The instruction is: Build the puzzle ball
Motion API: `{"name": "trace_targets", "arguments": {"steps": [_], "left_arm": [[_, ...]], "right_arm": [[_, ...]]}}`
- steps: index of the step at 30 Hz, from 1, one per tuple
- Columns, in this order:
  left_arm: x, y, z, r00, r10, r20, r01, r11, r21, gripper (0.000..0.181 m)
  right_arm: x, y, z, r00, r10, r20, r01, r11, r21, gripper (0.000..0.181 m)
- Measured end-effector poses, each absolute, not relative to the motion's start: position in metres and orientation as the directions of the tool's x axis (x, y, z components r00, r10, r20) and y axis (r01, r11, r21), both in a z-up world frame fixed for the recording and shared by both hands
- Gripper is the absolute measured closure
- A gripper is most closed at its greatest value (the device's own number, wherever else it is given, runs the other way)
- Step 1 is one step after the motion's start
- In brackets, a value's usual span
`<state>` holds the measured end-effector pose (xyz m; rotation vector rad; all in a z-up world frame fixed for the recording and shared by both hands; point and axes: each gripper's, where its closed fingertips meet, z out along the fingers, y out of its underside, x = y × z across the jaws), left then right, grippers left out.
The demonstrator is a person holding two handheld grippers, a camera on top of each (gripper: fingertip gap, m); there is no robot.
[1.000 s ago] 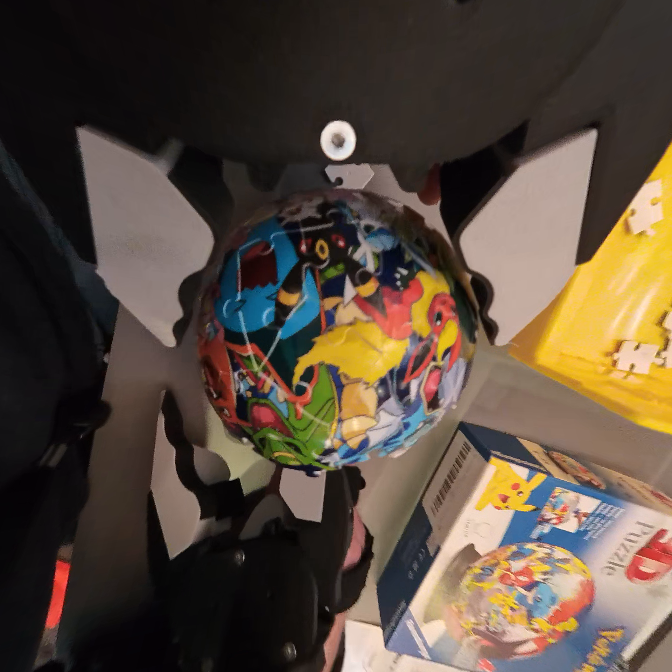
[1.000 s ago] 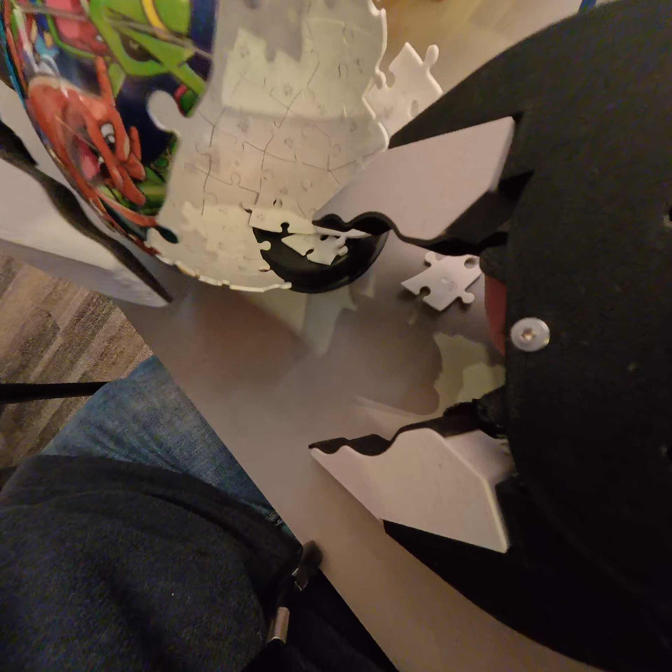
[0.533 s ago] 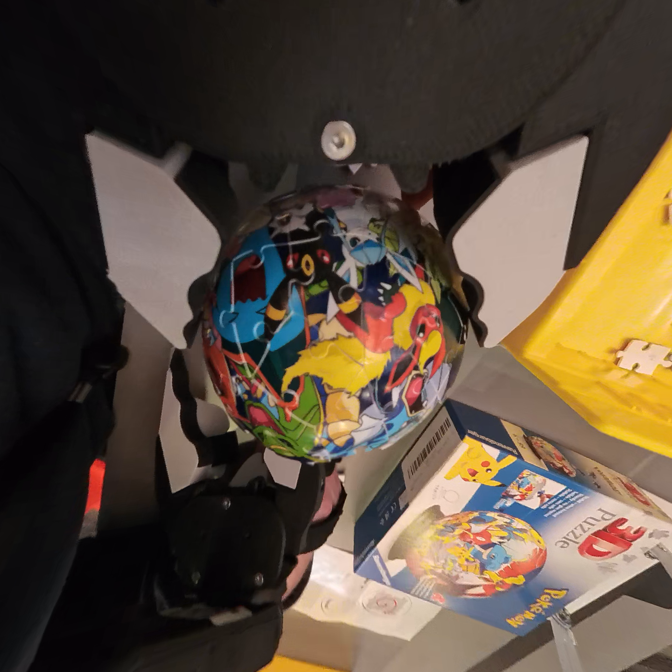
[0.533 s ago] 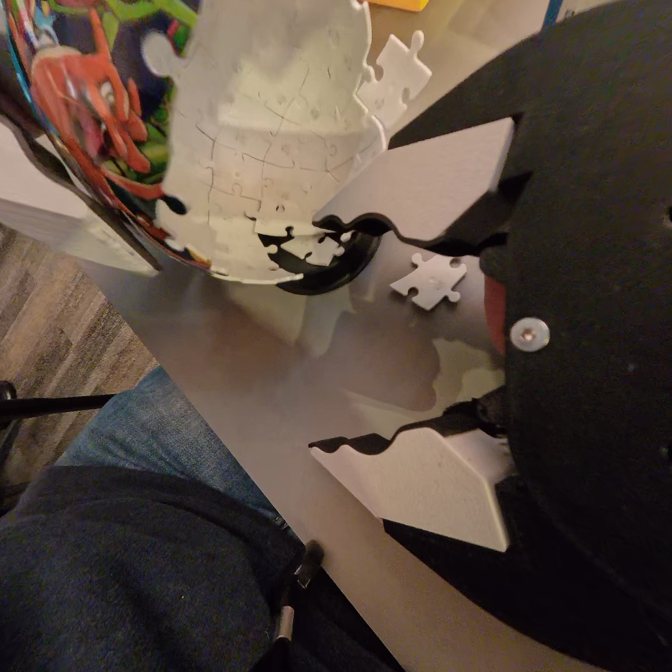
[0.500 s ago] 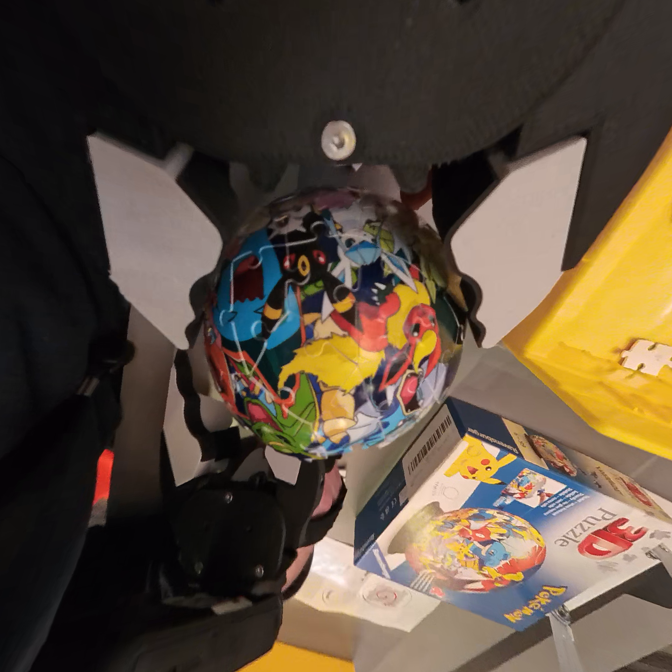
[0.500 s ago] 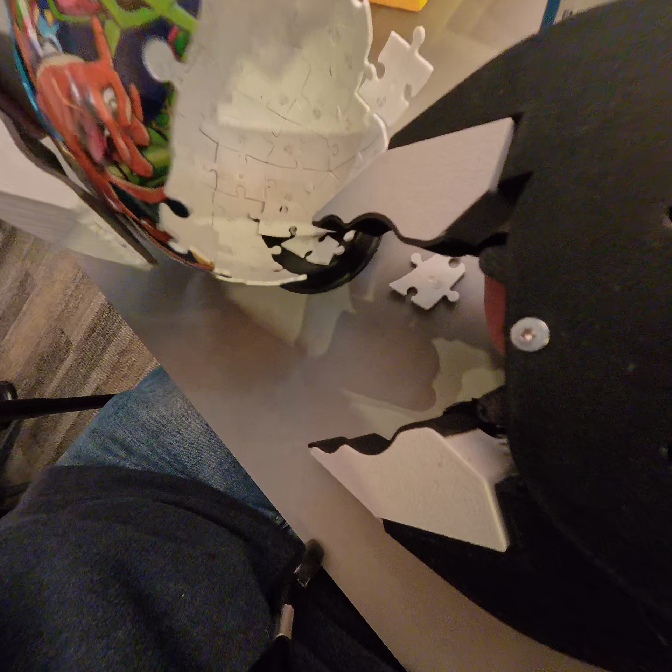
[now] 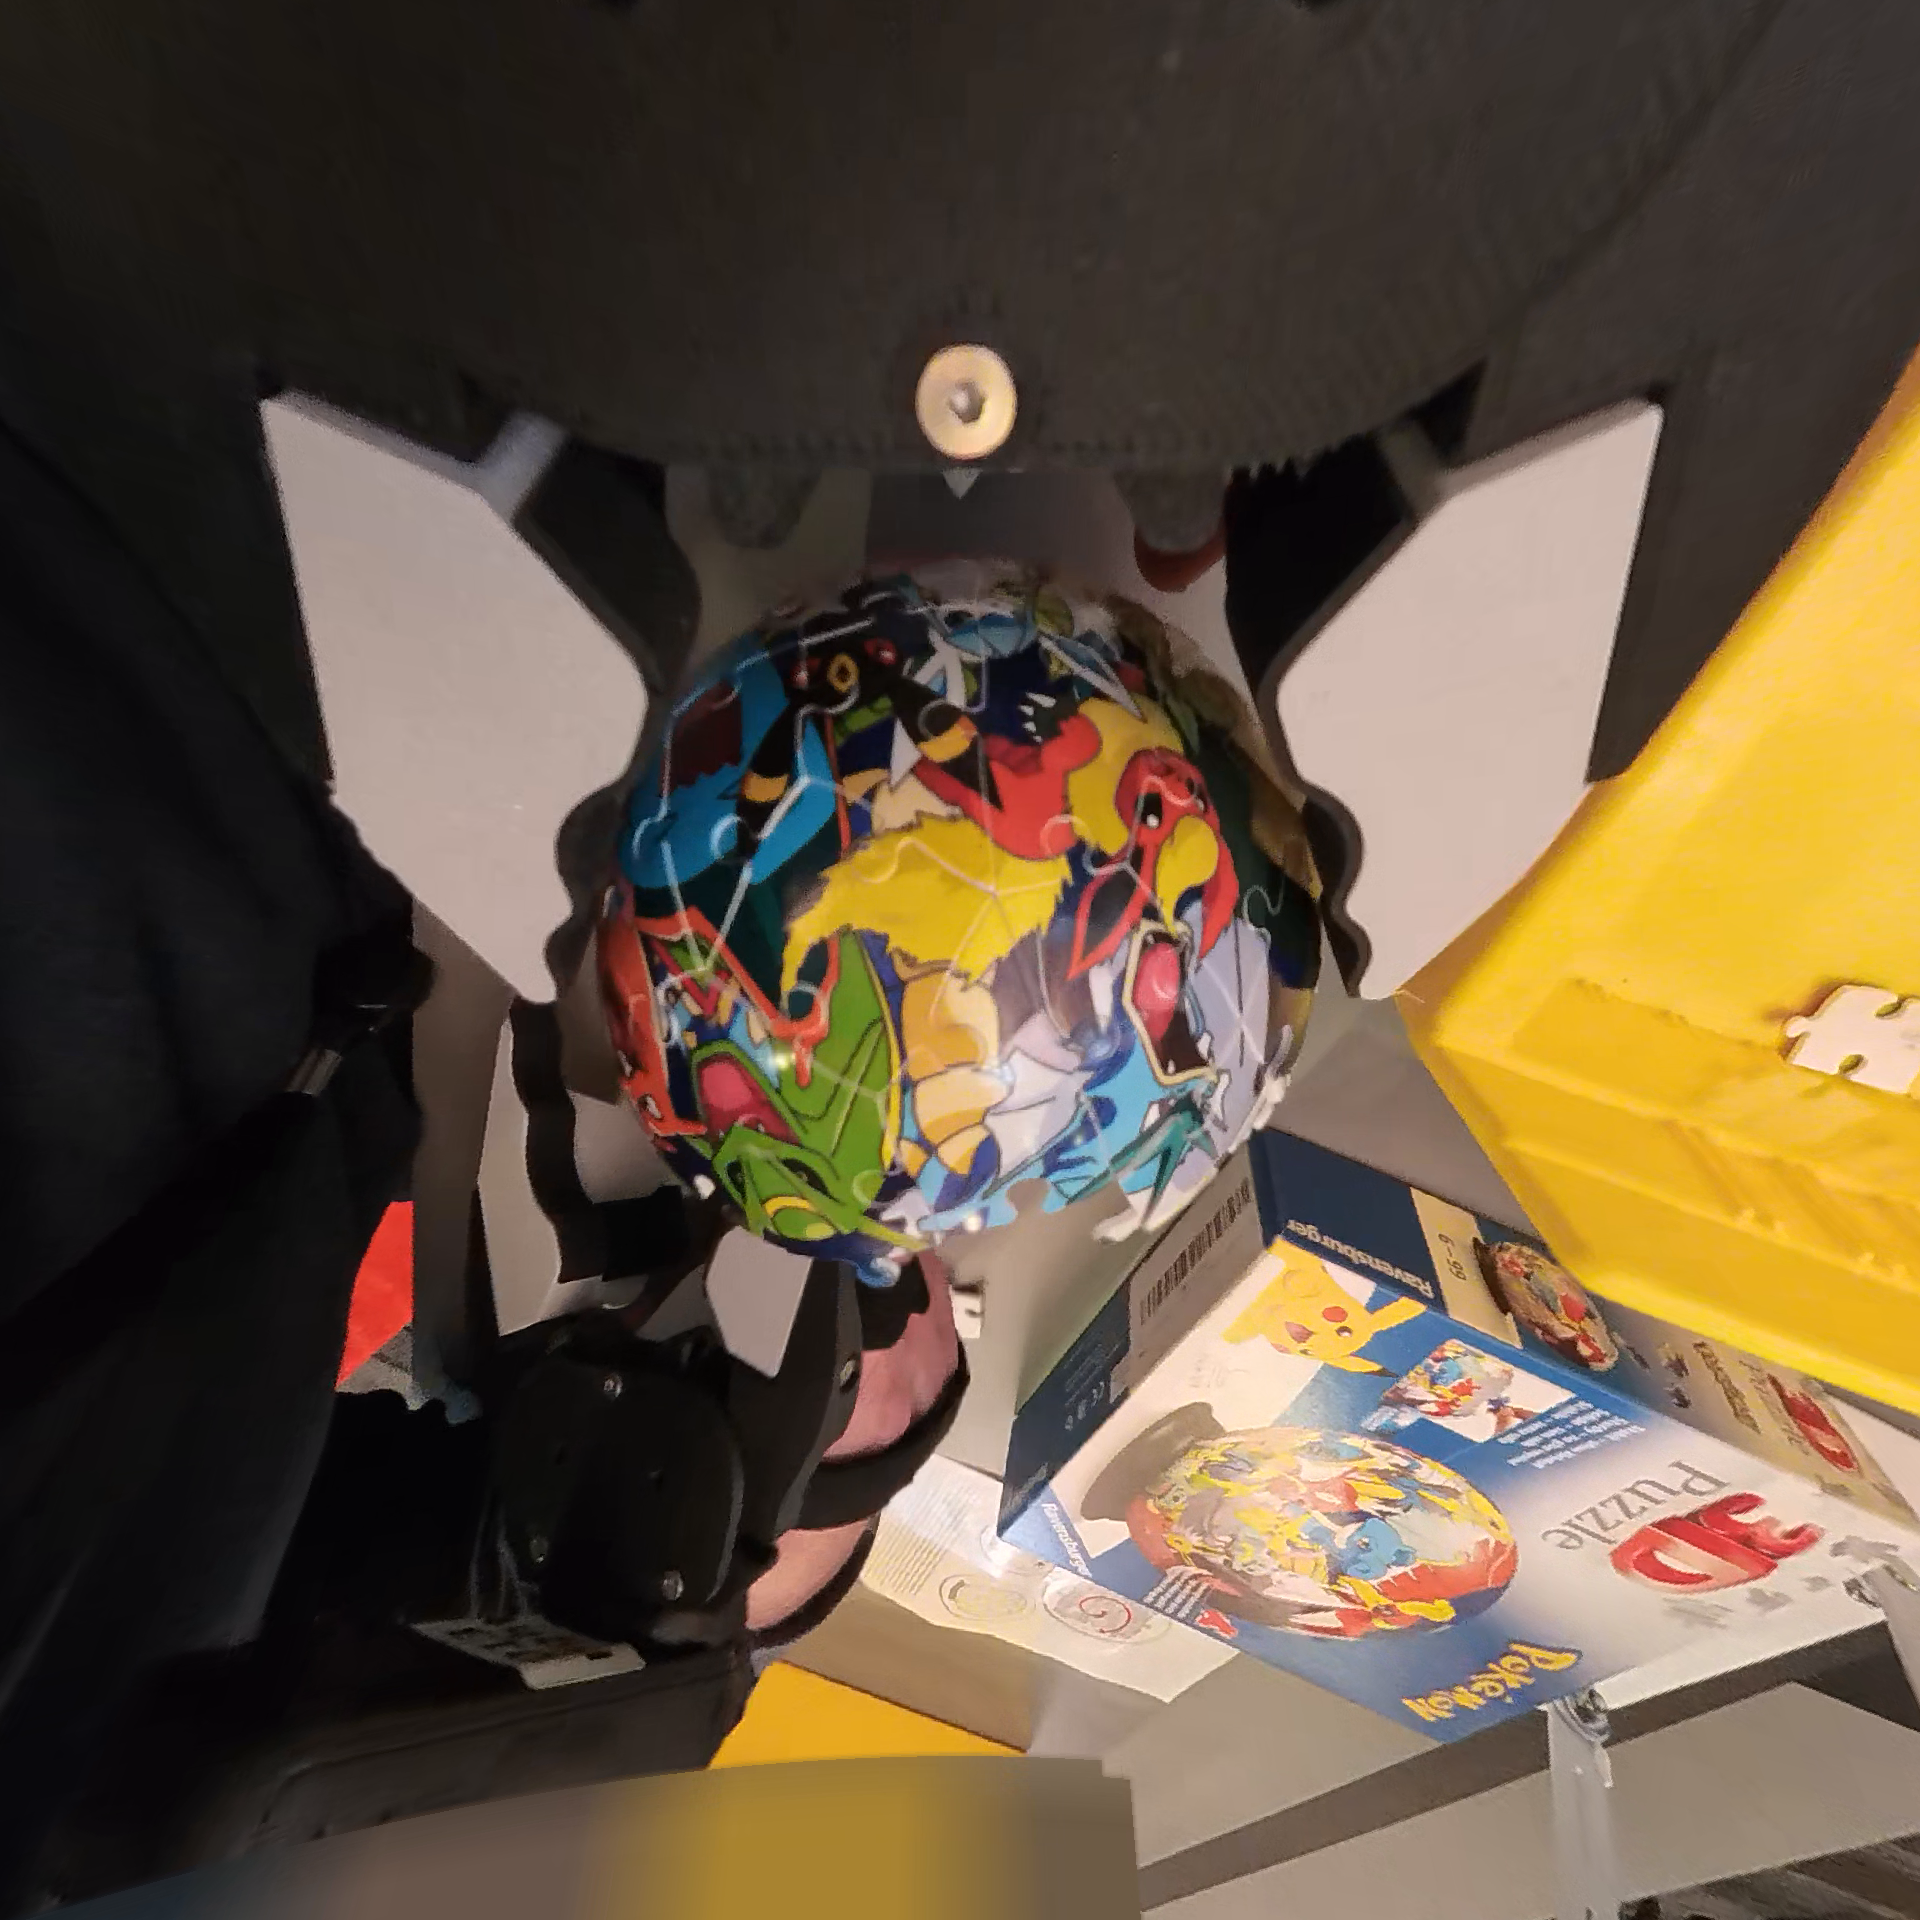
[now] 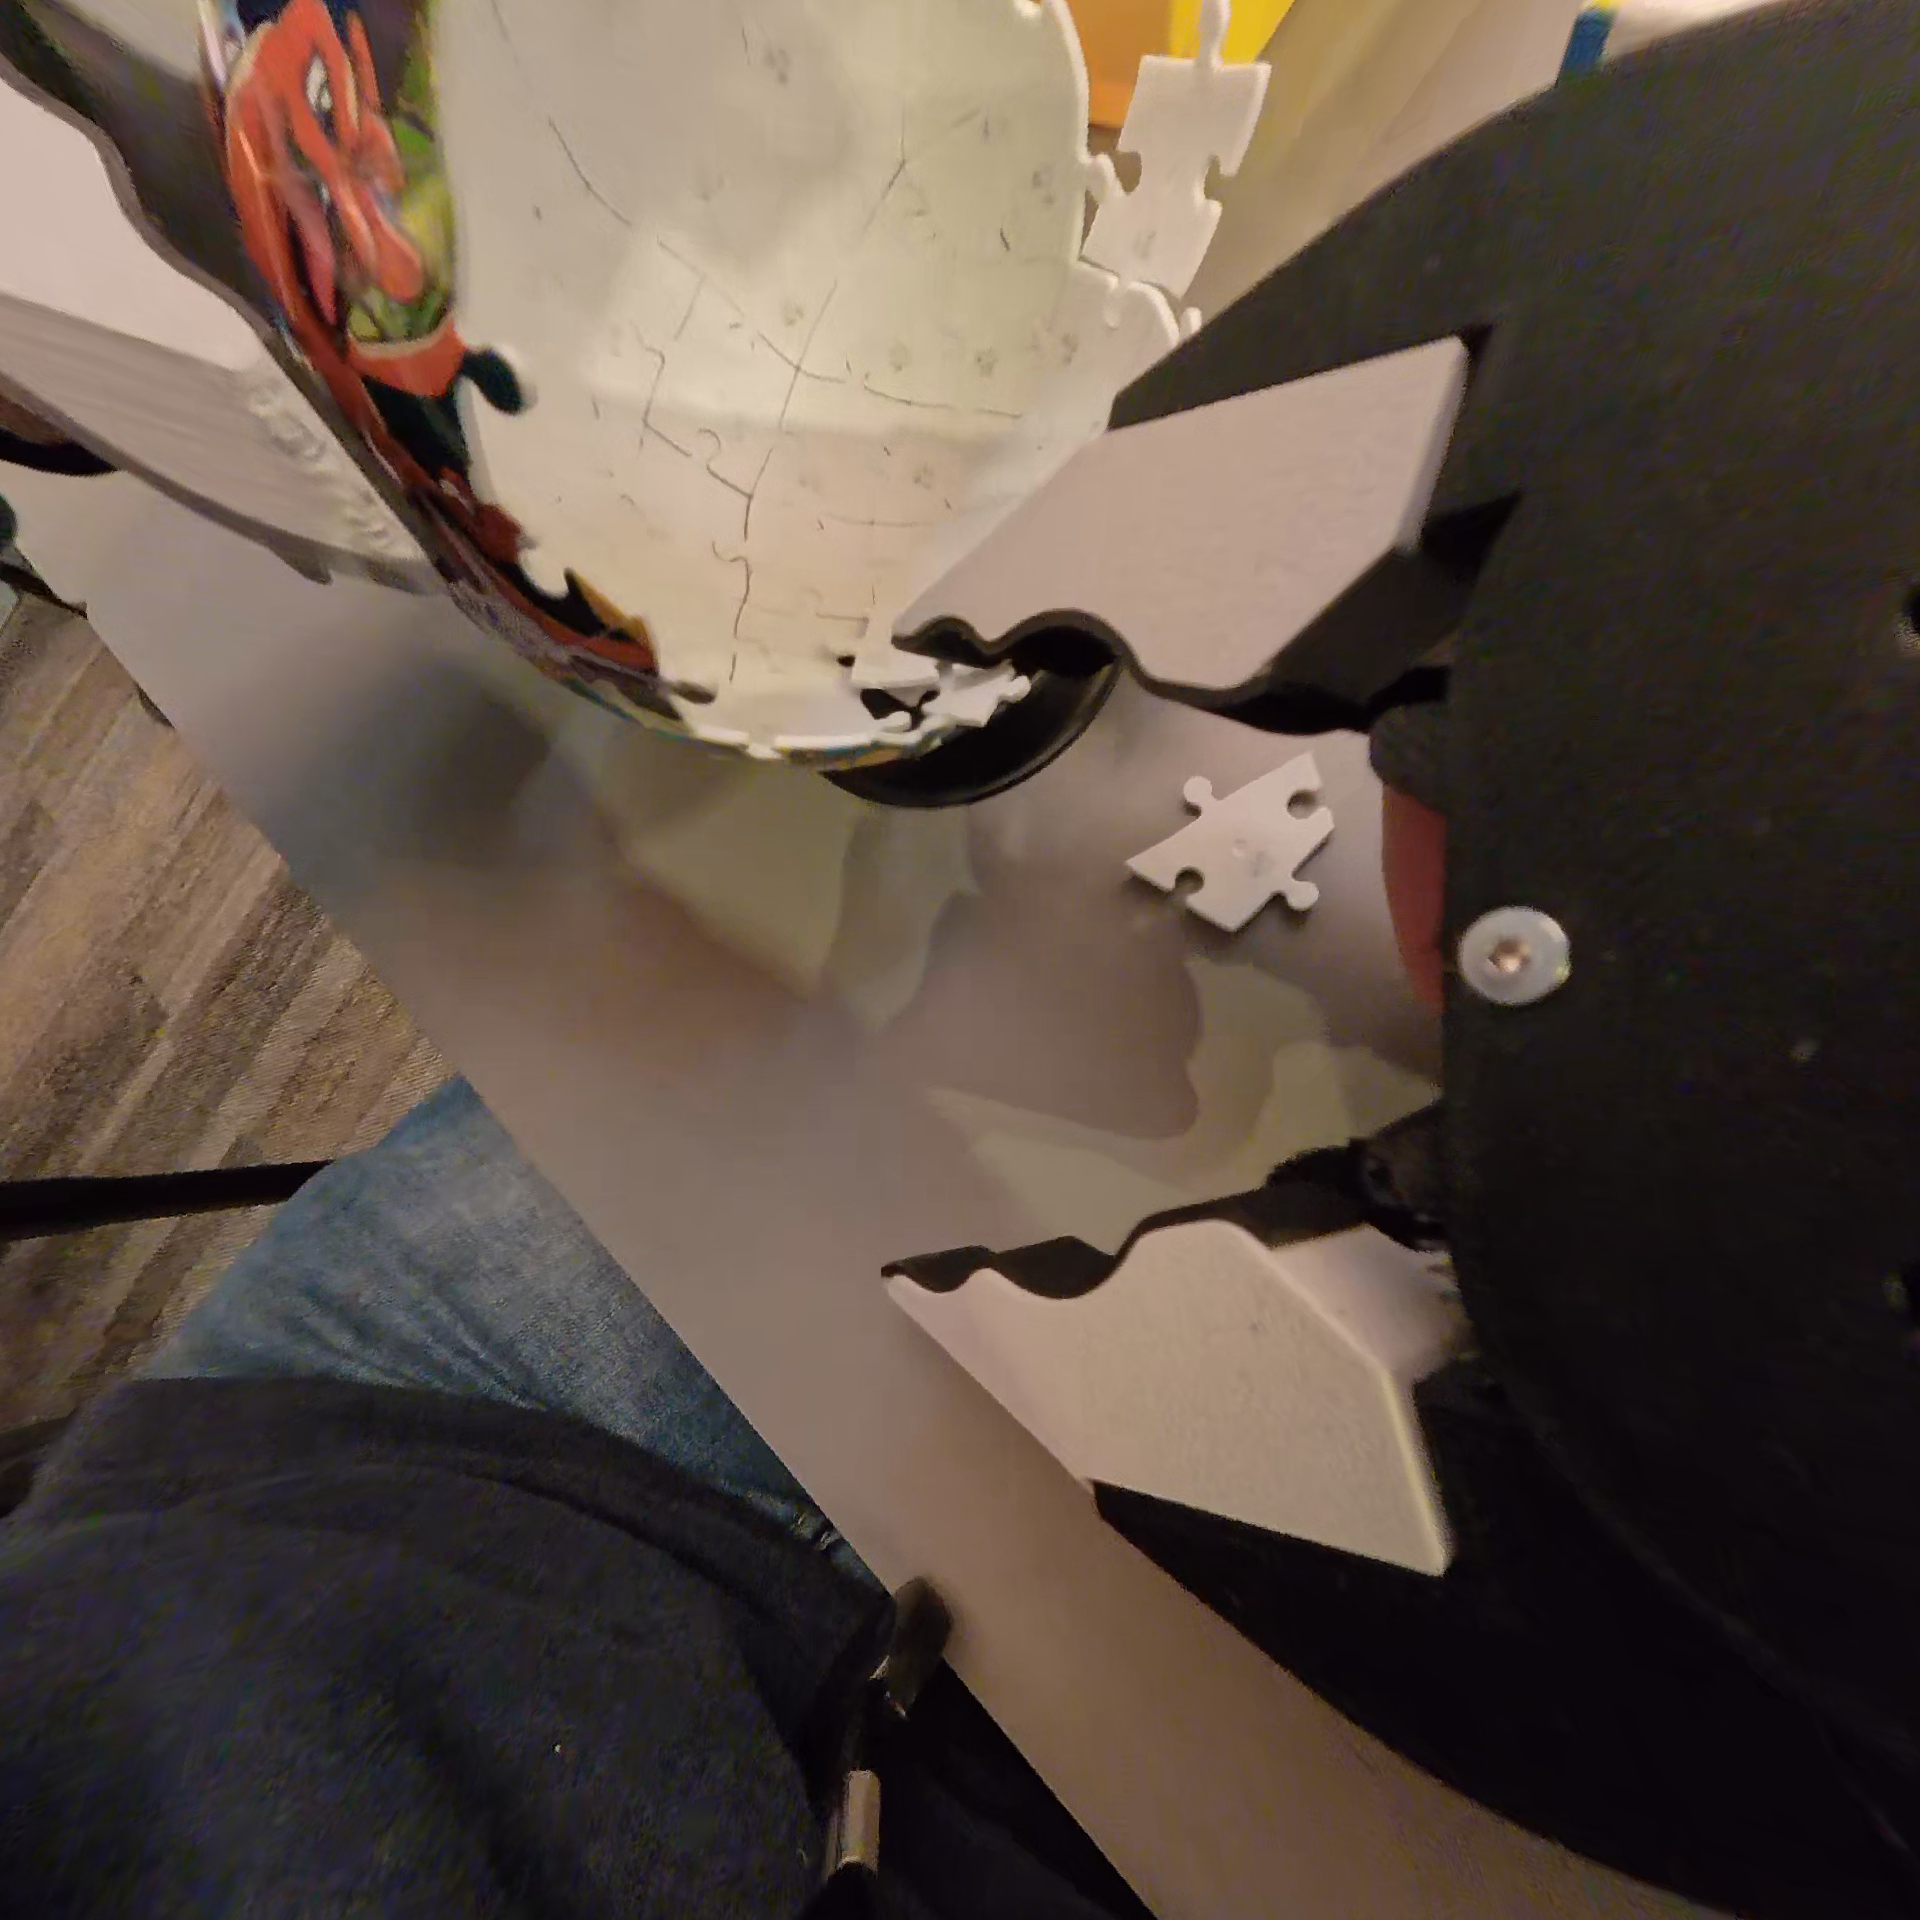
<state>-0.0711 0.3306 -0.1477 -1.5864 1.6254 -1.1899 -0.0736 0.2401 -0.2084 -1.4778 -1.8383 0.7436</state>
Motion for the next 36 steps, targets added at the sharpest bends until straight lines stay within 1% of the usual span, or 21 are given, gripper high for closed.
{"name": "trace_targets", "arguments": {"steps": [1, 3, 7, 9, 15, 18, 22, 25, 29, 33, 36], "left_arm": [[-0.072, 0.333, -0.146, -0.132, -0.974, 0.183, -0.461, -0.104, -0.881, 0.054], [-0.074, 0.335, -0.145, -0.126, -0.973, 0.192, -0.453, -0.116, -0.884, 0.054], [-0.078, 0.336, -0.133, -0.106, -0.984, 0.143, -0.447, -0.081, -0.891, 0.051], [-0.078, 0.334, -0.128, -0.109, -0.989, 0.096, -0.469, -0.034, -0.883, 0.045], [-0.072, 0.325, -0.145, -0.167, -0.985, -0.044, -0.603, 0.137, -0.786, 0.036], [-0.072, 0.324, -0.152, -0.178, -0.981, -0.079, -0.617, 0.174, -0.767, 0.039], [-0.07, 0.324, -0.155, -0.178, -0.98, -0.092, -0.613, 0.183, -0.769, 0.046], [-0.071, 0.324, -0.158, -0.177, -0.981, -0.08, -0.598, 0.172, -0.783, 0.049], [-0.071, 0.325, -0.156, -0.188, -0.981, -0.041, -0.566, 0.142, -0.812, 0.05], [-0.072, 0.326, -0.155, -0.201, -0.98, -0.004, -0.532, 0.113, -0.839, 0.051], [-0.073, 0.327, -0.154, -0.196, -0.98, 0.031, -0.502, 0.074, -0.862, 0.052]], "right_arm": [[-0.073, 0.241, -0.208, -0.145, 0.978, 0.148, 0.611, 0.206, -0.765, 0.071], [-0.07, 0.244, -0.208, -0.127, 0.981, 0.147, 0.618, 0.195, -0.762, 0.07], [-0.061, 0.246, -0.207, -0.082, 0.987, 0.14, 0.631, 0.16, -0.759, 0.07], [-0.057, 0.245, -0.206, -0.061, 0.99, 0.124, 0.63, 0.135, -0.765, 0.07], [-0.048, 0.242, -0.203, 0.007, 0.997, 0.08, 0.625, 0.058, -0.778, 0.07], [-0.045, 0.239, -0.203, 0.017, 0.997, 0.081, 0.635, 0.052, -0.771, 0.074], [-0.046, 0.238, -0.212, -0.001, 0.991, 0.137, 0.685, 0.101, -0.722, 0.076], [-0.049, 0.242, -0.216, -0.032, 0.973, 0.228, 0.716, 0.182, -0.674, 0.085], [-0.05, 0.259, -0.215, -0.082, 0.916, 0.392, 0.76, 0.312, -0.57, 0.097], [-0.052, 0.267, -0.212, -0.124, 0.89, 0.439, 0.771, 0.365, -0.521, 0.111], [-0.055, 0.271, -0.211, -0.144, 0.872, 0.469, 0.779, 0.392, -0.489, 0.116]]}}
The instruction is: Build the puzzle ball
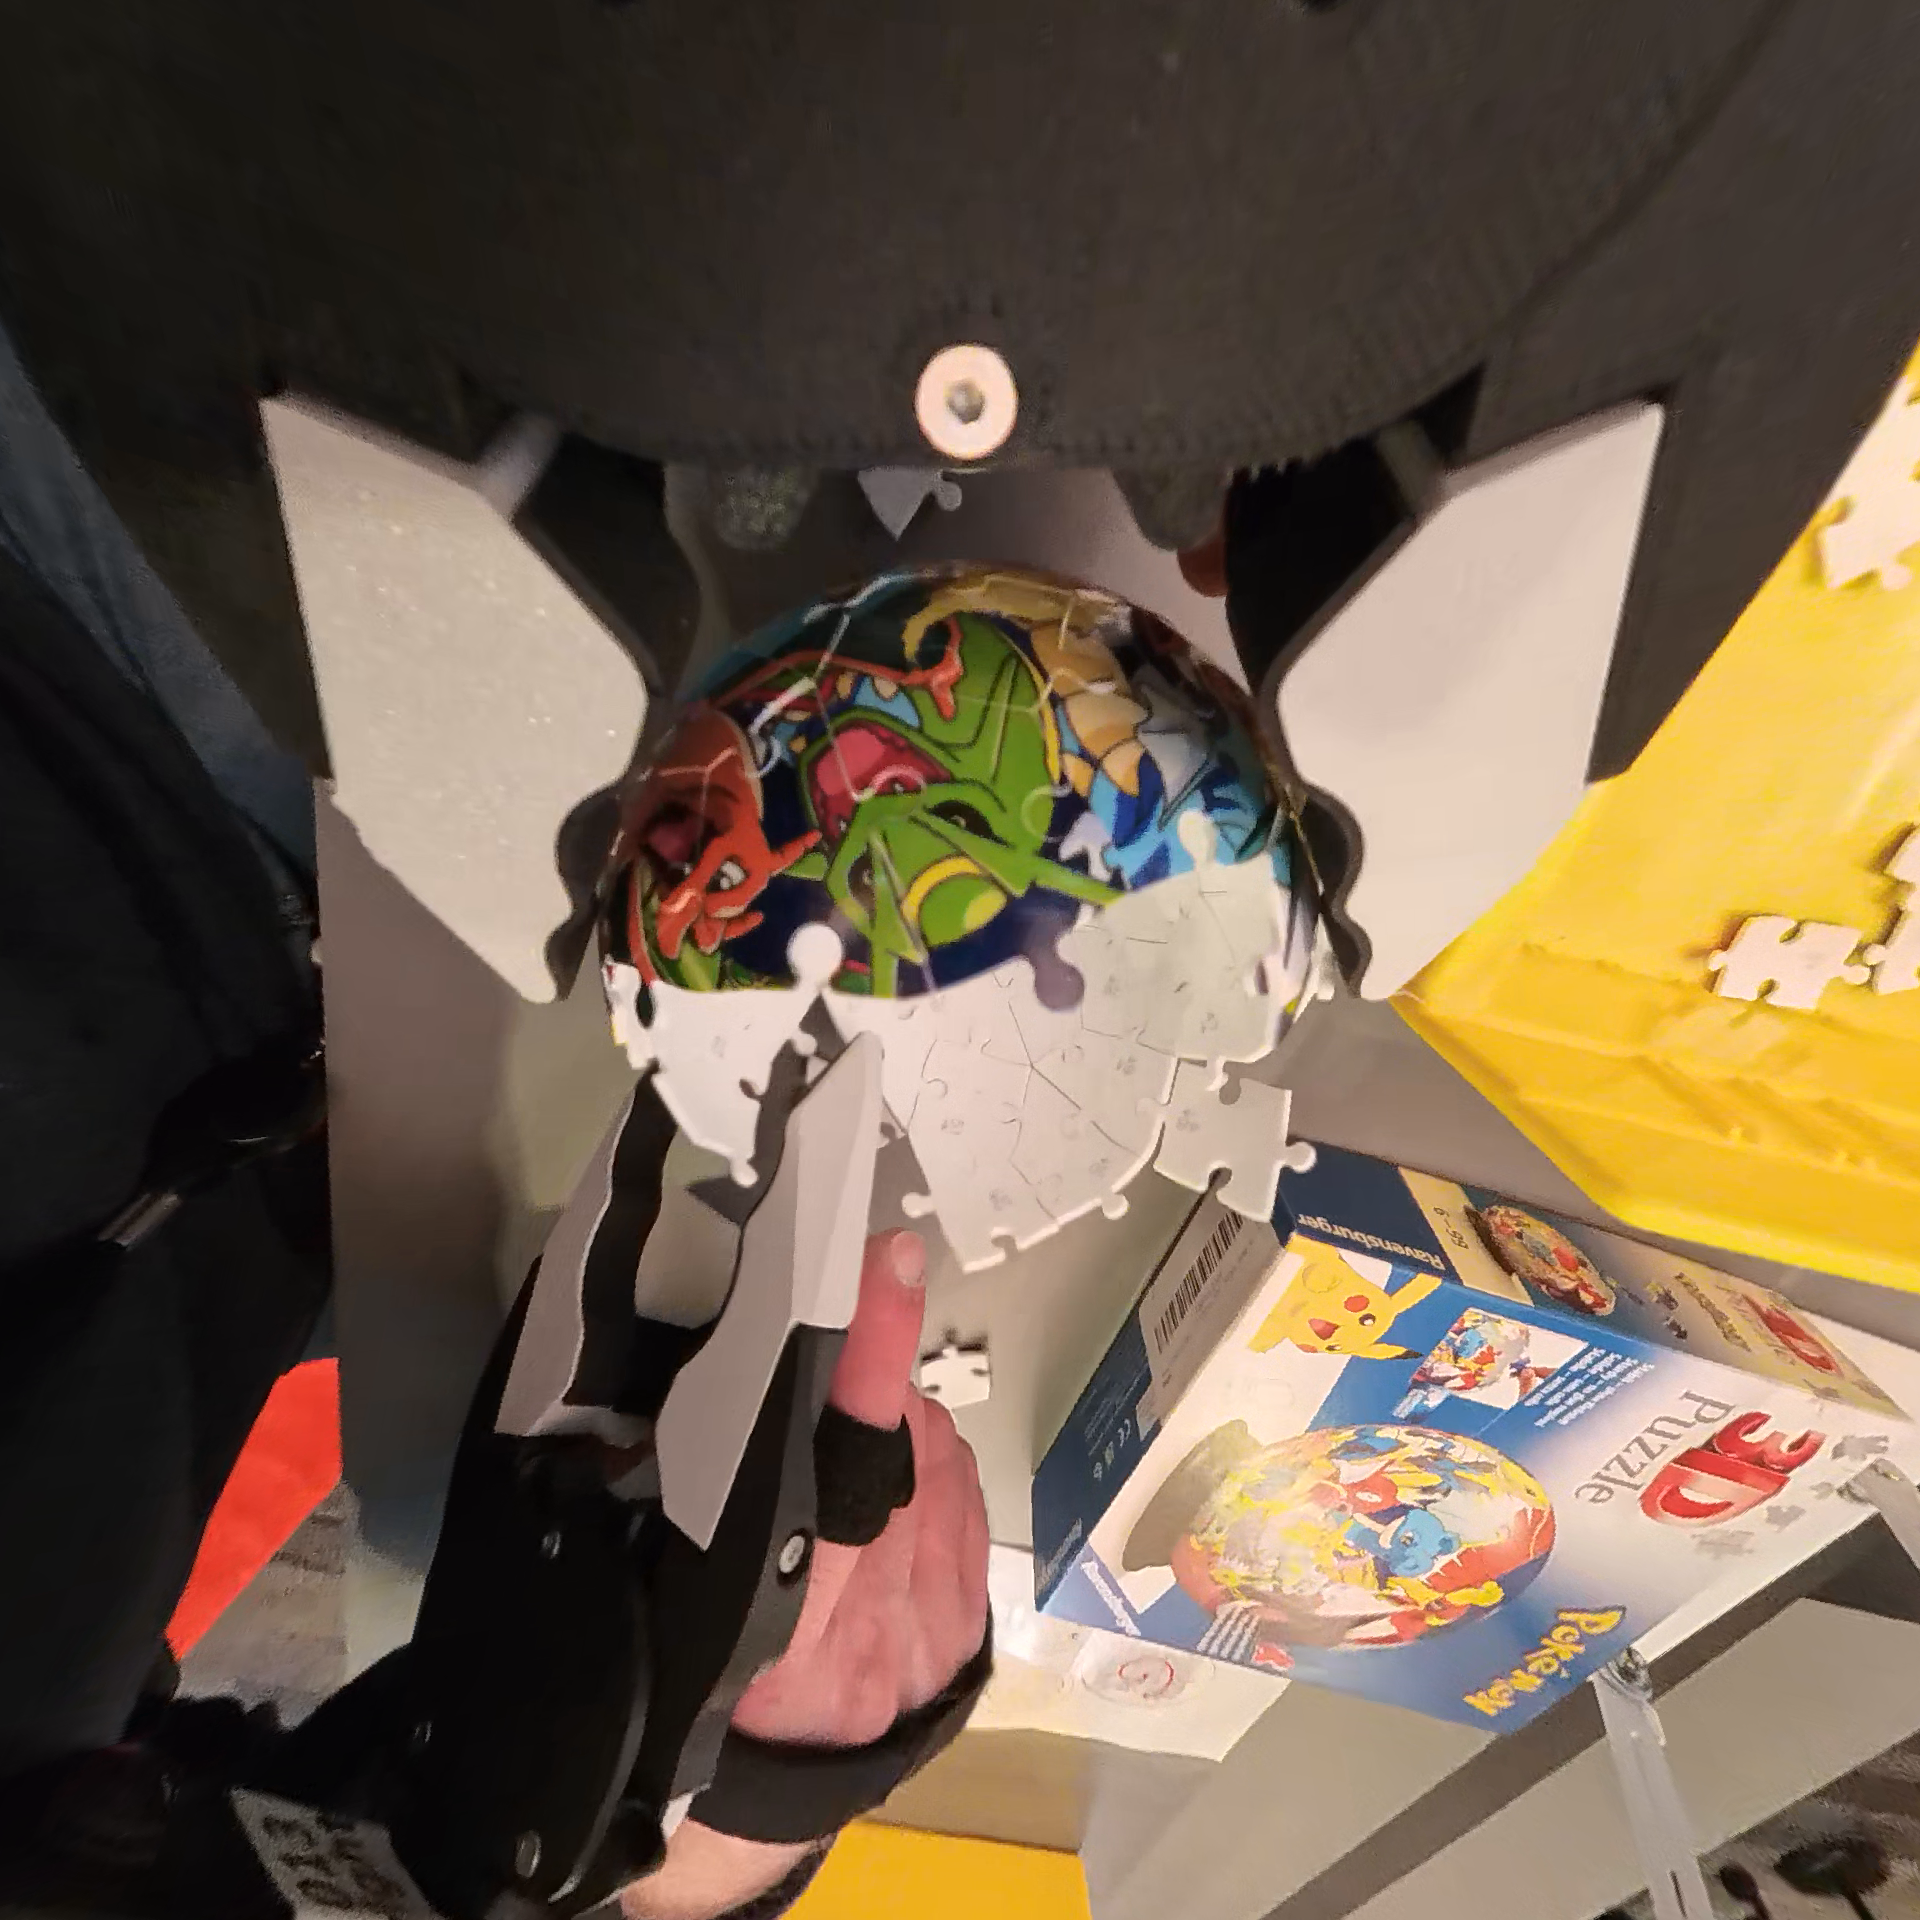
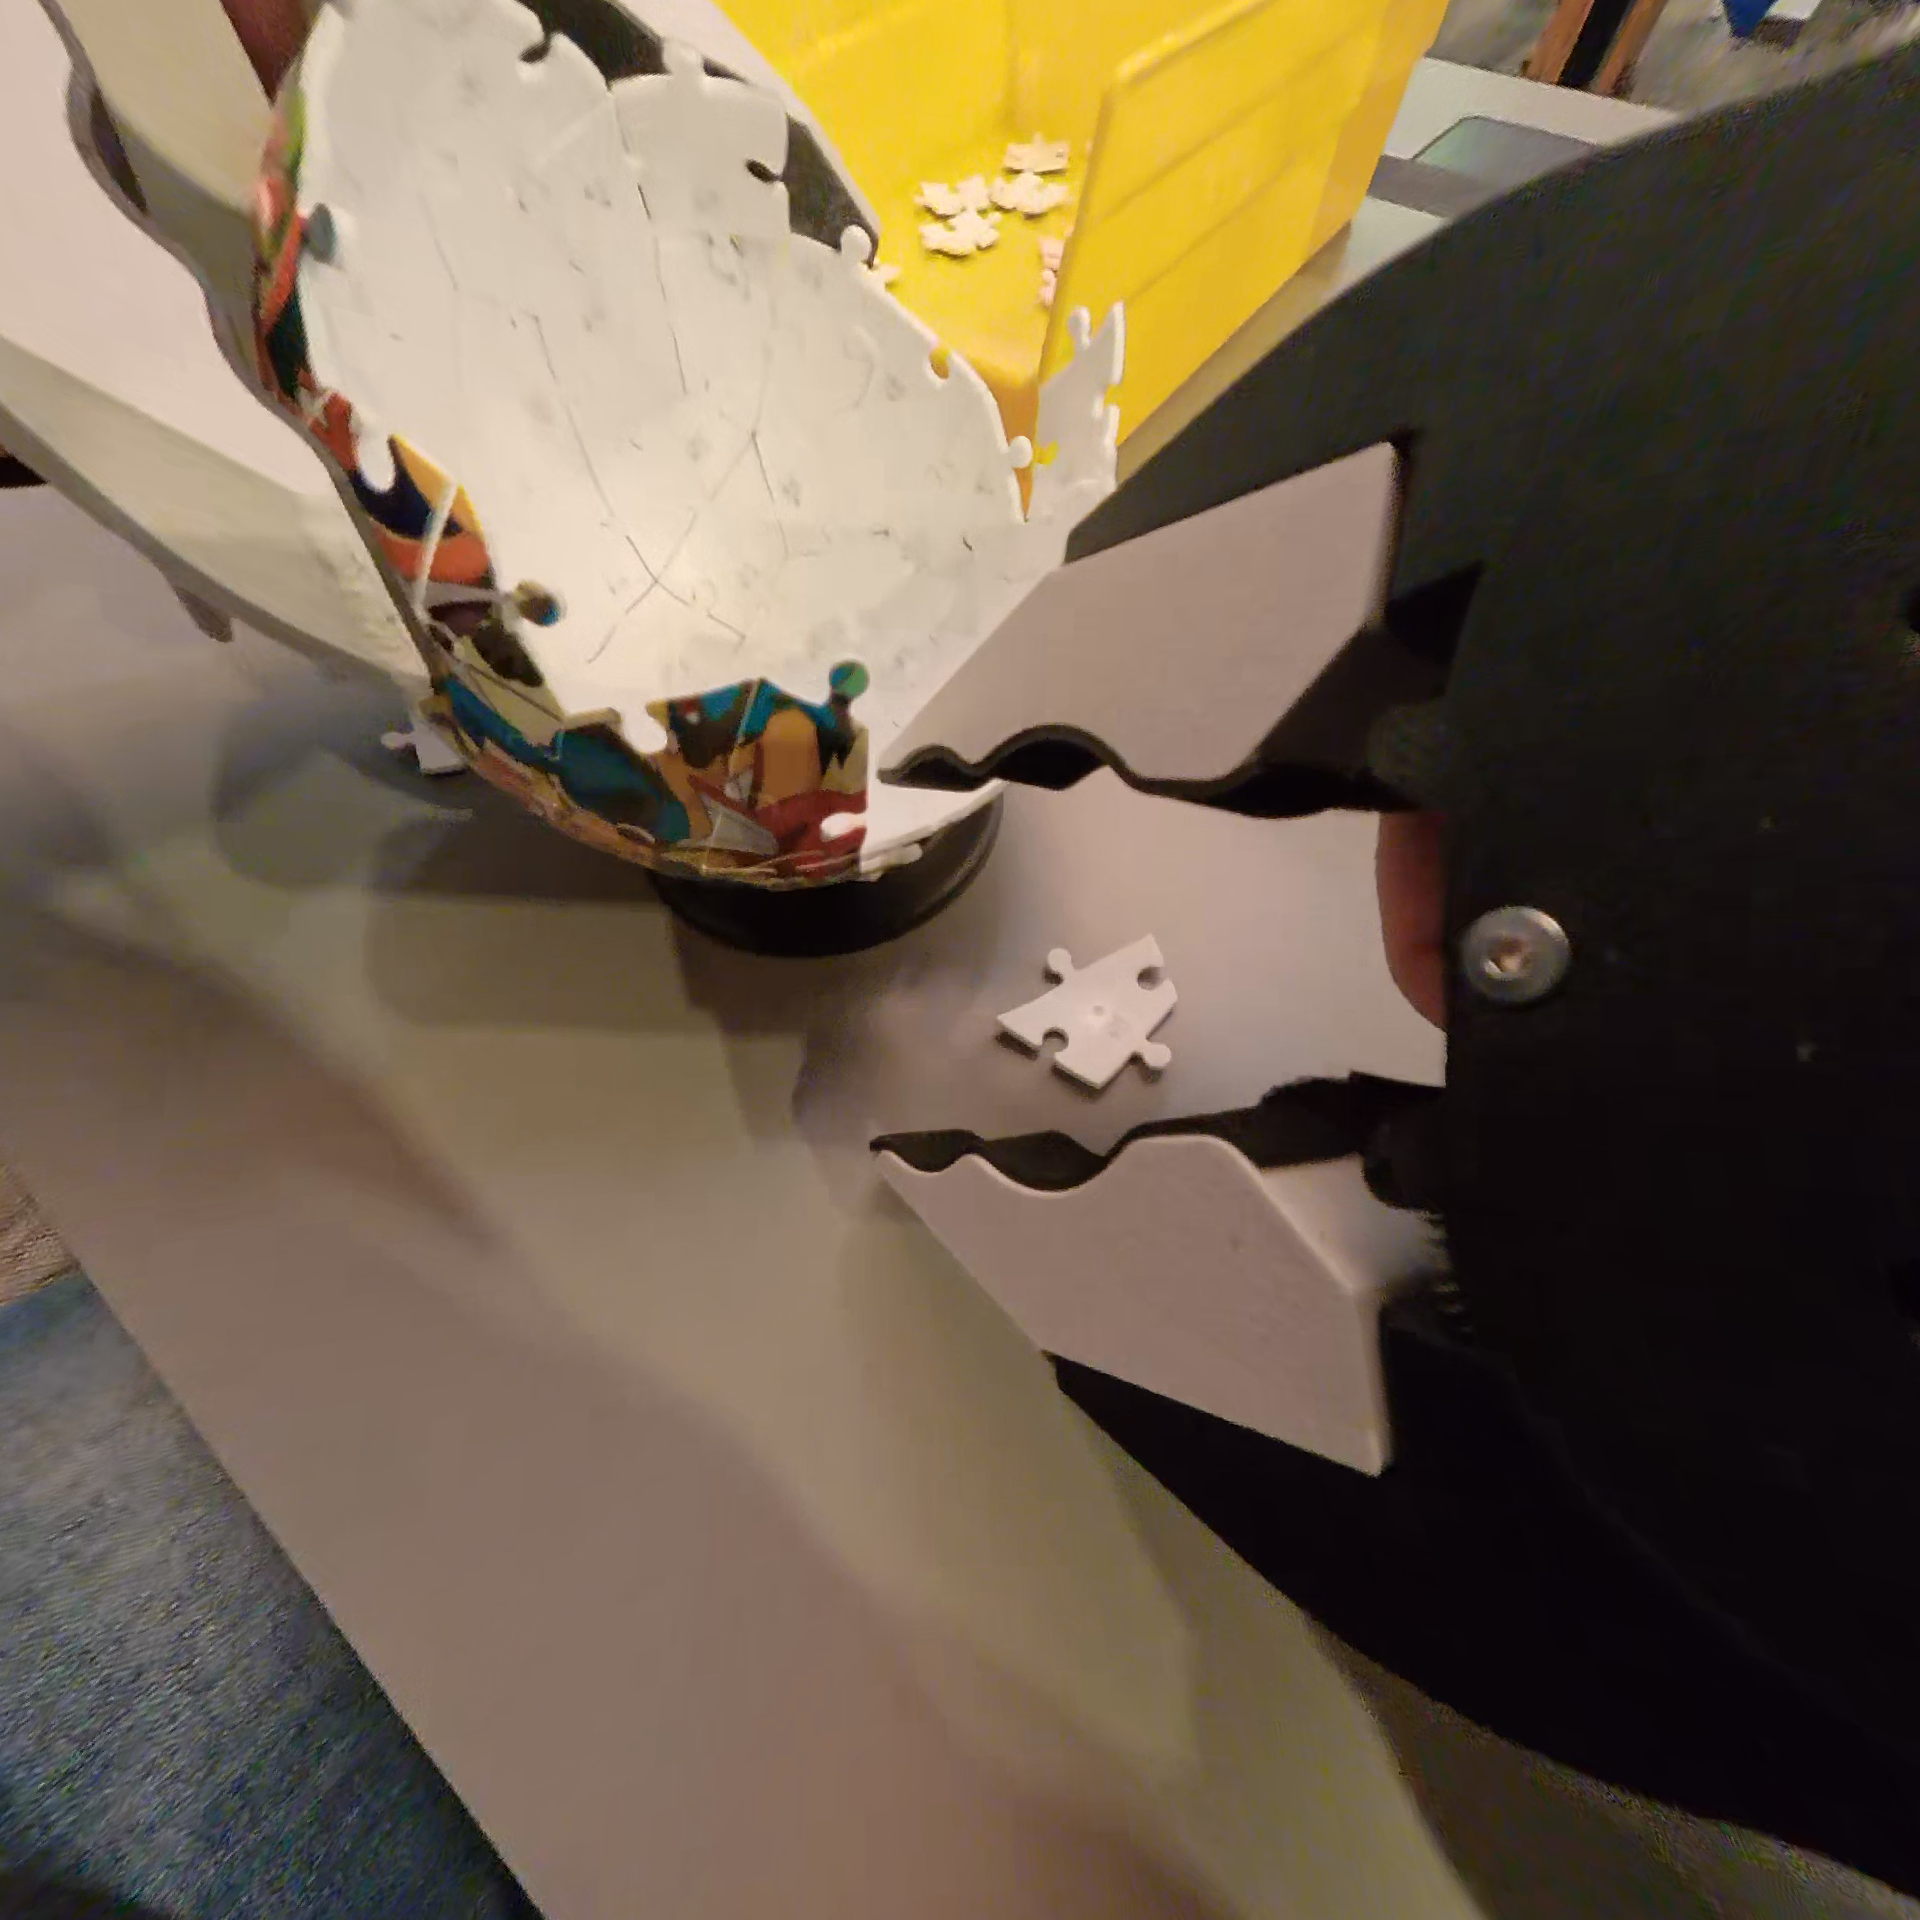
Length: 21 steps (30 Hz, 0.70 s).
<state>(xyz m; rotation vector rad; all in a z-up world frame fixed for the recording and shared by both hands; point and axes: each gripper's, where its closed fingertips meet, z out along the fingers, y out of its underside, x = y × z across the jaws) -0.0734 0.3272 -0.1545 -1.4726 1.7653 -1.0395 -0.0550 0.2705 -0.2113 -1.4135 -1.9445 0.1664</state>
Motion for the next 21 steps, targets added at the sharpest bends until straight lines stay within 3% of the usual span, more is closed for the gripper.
{"name": "trace_targets", "arguments": {"steps": [5, 11, 21], "left_arm": [[-0.08, 0.334, -0.151, -0.195, -0.977, 0.091, -0.442, 0.005, -0.897, 0.053], [-0.085, 0.341, -0.148, -0.187, -0.966, 0.179, -0.372, -0.099, -0.923, 0.054], [-0.092, 0.352, -0.145, -0.17, -0.945, 0.281, -0.279, -0.228, -0.933, 0.054]], "right_arm": [[-0.058, 0.27, -0.201, -0.119, 0.875, 0.469, 0.767, 0.381, -0.517, 0.123], [-0.049, 0.267, -0.201, -0.027, 0.938, 0.344, 0.769, 0.239, -0.592, 0.127], [-0.066, 0.27, -0.225, 0.03, 0.975, 0.222, 0.761, 0.121, -0.637, 0.099]]}}
